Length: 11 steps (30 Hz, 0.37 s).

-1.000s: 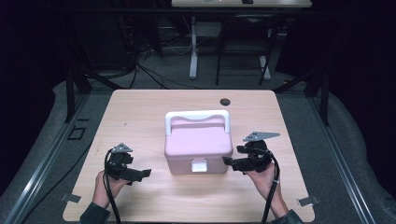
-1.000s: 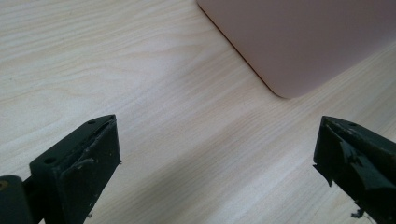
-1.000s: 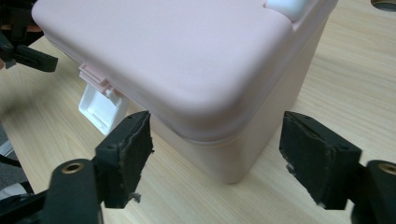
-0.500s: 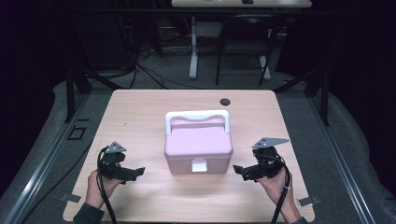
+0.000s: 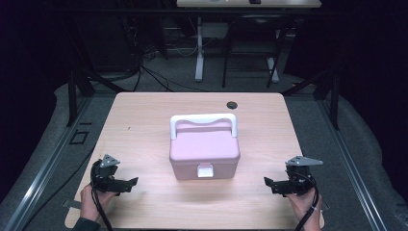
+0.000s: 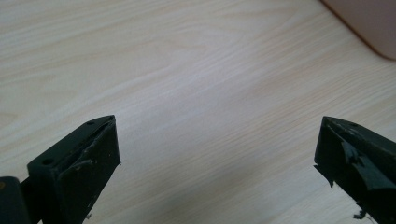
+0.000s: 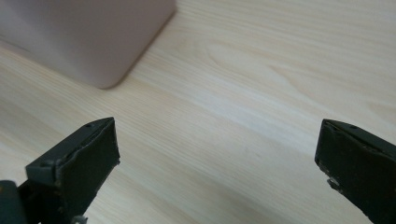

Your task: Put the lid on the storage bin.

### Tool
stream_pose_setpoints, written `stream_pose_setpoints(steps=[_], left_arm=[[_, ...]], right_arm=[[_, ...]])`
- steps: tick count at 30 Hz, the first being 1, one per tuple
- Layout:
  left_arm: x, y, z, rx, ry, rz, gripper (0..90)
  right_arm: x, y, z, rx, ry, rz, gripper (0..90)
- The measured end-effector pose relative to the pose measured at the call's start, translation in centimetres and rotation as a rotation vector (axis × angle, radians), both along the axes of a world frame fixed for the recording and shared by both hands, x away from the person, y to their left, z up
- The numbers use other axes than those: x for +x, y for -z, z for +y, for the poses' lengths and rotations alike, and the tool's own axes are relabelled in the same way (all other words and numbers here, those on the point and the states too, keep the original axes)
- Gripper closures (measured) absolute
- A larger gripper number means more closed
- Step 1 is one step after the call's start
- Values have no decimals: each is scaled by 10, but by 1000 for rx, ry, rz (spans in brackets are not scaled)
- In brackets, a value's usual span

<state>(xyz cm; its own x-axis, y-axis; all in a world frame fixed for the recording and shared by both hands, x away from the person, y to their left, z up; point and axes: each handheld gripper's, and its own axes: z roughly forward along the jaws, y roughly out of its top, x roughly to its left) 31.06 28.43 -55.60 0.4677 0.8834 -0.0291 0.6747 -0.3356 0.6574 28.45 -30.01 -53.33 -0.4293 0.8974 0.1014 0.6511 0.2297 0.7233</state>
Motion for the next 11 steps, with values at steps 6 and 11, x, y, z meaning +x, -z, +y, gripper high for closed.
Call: stream_pose_setpoints(steps=[6, 11], left_arm=[[-2, 17, 4, -13, -31, -14, 1], [0, 25, 3, -15, -37, -9, 1]], right_arm=[[-2, 20, -17, -37, 94, -10, 0], [-3, 32, -23, -34, 122, 9, 0]])
